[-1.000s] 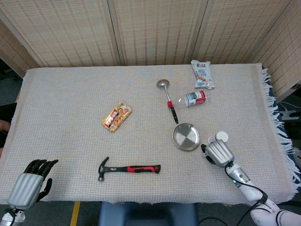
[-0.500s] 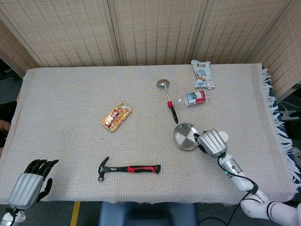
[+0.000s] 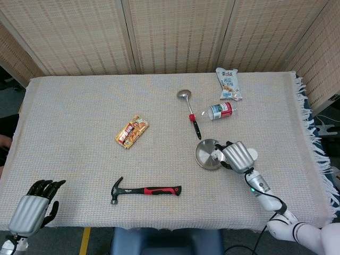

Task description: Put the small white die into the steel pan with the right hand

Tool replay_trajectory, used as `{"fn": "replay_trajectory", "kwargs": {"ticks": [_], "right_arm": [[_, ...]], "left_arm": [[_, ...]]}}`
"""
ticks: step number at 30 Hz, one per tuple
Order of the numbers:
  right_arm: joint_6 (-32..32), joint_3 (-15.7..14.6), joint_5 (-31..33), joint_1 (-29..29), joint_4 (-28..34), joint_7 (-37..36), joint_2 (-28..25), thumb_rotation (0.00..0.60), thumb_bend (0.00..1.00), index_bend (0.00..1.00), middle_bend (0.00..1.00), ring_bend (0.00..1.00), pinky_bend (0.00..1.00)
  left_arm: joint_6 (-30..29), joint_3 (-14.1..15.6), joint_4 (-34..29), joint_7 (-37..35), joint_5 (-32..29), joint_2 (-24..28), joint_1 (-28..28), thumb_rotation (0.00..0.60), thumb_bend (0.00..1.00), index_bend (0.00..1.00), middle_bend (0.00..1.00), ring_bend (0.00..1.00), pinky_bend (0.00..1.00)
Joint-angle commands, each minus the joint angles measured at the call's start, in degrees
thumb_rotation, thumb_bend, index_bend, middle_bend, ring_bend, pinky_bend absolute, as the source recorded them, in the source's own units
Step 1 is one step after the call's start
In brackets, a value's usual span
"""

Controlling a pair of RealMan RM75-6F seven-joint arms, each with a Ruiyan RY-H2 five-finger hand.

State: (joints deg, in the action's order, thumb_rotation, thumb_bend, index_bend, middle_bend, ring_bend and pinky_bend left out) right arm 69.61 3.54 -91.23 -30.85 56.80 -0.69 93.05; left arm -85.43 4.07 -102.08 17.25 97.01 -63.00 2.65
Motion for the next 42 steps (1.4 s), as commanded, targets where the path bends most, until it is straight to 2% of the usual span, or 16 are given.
{"fn": "replay_trajectory", "kwargs": {"ticks": [1, 5, 8, 11, 16, 19, 23, 32, 42], "right_arm": [[3.2, -0.8, -0.9, 1.8, 2.0, -1.4, -2.1, 0.600, 0.06, 0.35, 0.46, 0.31, 0.57], [5.8, -0.9, -0.1, 4.1, 5.6, 1.1, -4.9, 0.600, 0.06, 0.34, 0.38, 0.19, 0.45], [4.4, -1.1, 2.1, 5.5, 9.5, 4.5, -7.6, 0.600, 0.03, 0.27, 0.30, 0.12, 0.36], [3.2, -1.3, 3.5, 6.2, 11.4, 6.5, -9.4, 0.600, 0.02, 0.24, 0.29, 0.11, 0.35], [1.4, -1.6, 4.9, 6.8, 9.8, 7.3, -9.6, 0.600, 0.02, 0.24, 0.29, 0.11, 0.29], [0.0, -1.8, 5.0, 6.5, 7.3, 5.2, -8.8, 0.600, 0.03, 0.26, 0.29, 0.11, 0.29], [-1.1, -2.2, 4.2, 5.9, 3.8, 2.3, -7.4, 0.600, 0.12, 0.28, 0.29, 0.11, 0.29], [1.4, -2.2, 1.9, 5.5, -3.8, -5.8, -4.2, 0.600, 0.22, 0.32, 0.29, 0.11, 0.33], [0.7, -2.8, 2.1, 6.1, -6.6, -6.0, -3.4, 0.600, 0.25, 0.33, 0.29, 0.11, 0.36]], "left_arm": [[-0.1, 0.0, 0.0, 0.0, 0.0, 0.0, 0.0, 0.600, 0.57, 0.17, 0.24, 0.18, 0.19], [0.1, 0.0, 0.0, 0.1, -0.1, 0.0, 0.0, 0.600, 0.57, 0.17, 0.24, 0.18, 0.19], [0.2, 0.0, -0.1, 0.3, -0.1, -0.1, 0.0, 0.600, 0.57, 0.17, 0.24, 0.18, 0.19], [0.0, -0.1, -0.2, 0.4, -0.1, -0.1, 0.0, 0.600, 0.57, 0.17, 0.25, 0.18, 0.19], [0.2, -0.1, -0.1, 0.4, -0.3, -0.2, 0.0, 0.600, 0.57, 0.17, 0.24, 0.18, 0.19], [0.3, -0.1, -0.1, 0.5, -0.3, -0.2, 0.0, 0.600, 0.57, 0.17, 0.24, 0.18, 0.19], [0.3, -0.1, 0.0, 0.6, -0.4, -0.3, 0.0, 0.600, 0.57, 0.17, 0.24, 0.18, 0.19], [0.6, -0.1, 0.0, 0.6, -0.6, -0.3, 0.1, 0.600, 0.57, 0.17, 0.24, 0.18, 0.19], [0.6, 0.0, 0.0, 0.6, -0.6, -0.3, 0.1, 0.600, 0.57, 0.17, 0.24, 0.18, 0.19]]}}
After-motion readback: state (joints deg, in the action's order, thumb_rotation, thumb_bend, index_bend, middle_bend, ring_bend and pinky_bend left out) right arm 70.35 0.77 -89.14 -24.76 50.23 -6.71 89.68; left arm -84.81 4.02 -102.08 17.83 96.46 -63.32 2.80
